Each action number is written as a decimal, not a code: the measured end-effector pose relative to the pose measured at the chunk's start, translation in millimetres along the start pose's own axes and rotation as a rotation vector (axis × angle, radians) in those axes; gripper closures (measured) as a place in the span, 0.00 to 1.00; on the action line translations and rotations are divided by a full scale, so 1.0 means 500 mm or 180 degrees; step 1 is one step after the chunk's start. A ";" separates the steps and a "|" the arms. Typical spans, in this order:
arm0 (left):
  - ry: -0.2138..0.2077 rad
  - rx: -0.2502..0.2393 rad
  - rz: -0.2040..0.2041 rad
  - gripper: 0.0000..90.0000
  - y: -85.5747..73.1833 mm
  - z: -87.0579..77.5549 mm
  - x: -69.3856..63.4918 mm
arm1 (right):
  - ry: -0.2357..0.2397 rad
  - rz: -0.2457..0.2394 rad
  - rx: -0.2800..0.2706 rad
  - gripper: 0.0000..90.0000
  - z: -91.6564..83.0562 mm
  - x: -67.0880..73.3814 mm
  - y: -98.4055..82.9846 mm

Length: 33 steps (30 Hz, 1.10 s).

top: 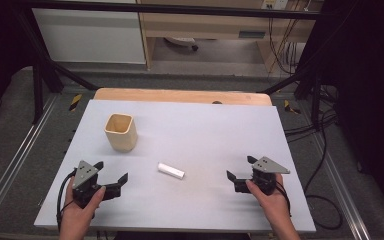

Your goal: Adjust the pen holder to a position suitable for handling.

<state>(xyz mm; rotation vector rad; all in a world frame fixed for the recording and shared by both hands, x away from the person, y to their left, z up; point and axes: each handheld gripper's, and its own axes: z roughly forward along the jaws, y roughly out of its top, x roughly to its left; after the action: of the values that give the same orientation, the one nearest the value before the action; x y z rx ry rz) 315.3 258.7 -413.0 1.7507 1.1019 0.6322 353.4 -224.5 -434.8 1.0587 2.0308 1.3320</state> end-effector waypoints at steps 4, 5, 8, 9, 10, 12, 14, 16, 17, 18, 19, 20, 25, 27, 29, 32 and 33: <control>-0.0027 0.0029 0.0011 0.06 -0.002 0.004 -0.004 | 0.0000 -0.0333 0.0044 0.07 0.012 0.022 0.023; -0.0031 0.0029 0.0006 0.06 -0.002 0.003 -0.004 | 0.0000 -0.0333 0.0044 0.07 0.012 0.022 0.023; -0.0029 0.0023 -0.0013 0.06 -0.002 0.002 -0.003 | 0.0062 -0.0308 0.0069 0.06 0.018 0.033 0.060; -0.0029 0.0022 -0.0021 0.06 -0.003 0.003 -0.003 | 0.0062 -0.0308 0.0069 0.06 0.018 0.033 0.060; -0.0018 0.0020 -0.0018 0.06 -0.003 0.004 -0.003 | 0.0083 -0.0333 0.0093 0.06 0.020 0.035 0.069; -0.0007 0.0032 -0.0013 0.06 -0.003 0.005 -0.003 | 0.0129 -0.0396 0.0113 0.06 0.027 0.044 0.092; -0.0002 0.0041 0.0005 0.06 -0.004 0.005 -0.004 | 0.0176 -0.0361 0.0109 0.05 0.032 0.049 0.105; -0.0006 0.0060 0.0017 0.06 -0.005 0.005 -0.006 | 0.0194 -0.0333 0.0101 0.05 0.034 0.052 0.110; -0.0006 0.0071 0.0024 0.06 -0.006 0.006 -0.006 | 0.0210 -0.0313 0.0095 0.05 0.036 0.057 0.113; -0.0008 0.0078 0.0018 0.06 -0.006 0.006 -0.006 | 0.0262 -0.0339 0.0103 0.05 0.041 0.066 0.118; -0.0005 0.0075 0.0008 0.06 -0.006 0.007 -0.007 | 0.0279 -0.0361 0.0105 0.05 0.044 0.070 0.120; -0.0007 0.0081 0.0009 0.06 -0.006 0.008 -0.006 | 0.0293 -0.0391 0.0110 0.05 0.047 0.075 0.123; -0.0012 0.0086 0.0048 0.06 -0.007 0.009 -0.007 | 0.0356 -0.0454 0.0118 0.05 0.062 0.091 0.135; 0.0010 0.0091 0.0078 0.06 -0.007 0.008 -0.007 | 0.0391 -0.0483 0.0136 0.05 0.071 0.100 0.142; 0.0010 0.0092 0.0086 0.07 -0.008 0.008 -0.007 | 0.0445 -0.0523 0.0177 0.05 0.088 0.115 0.149; 0.0011 0.0081 0.0085 0.07 -0.007 0.008 -0.006 | 0.0481 -0.0550 0.0212 0.05 0.100 0.125 0.151; 0.0013 0.0080 0.0084 0.07 -0.007 0.008 -0.007 | 0.0505 -0.0554 0.0232 0.06 0.106 0.130 0.151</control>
<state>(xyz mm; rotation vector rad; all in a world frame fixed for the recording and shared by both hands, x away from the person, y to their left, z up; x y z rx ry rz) 315.5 254.5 -417.7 1.7889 1.0955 0.6407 380.2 -126.2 -386.2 0.8070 2.2465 1.2960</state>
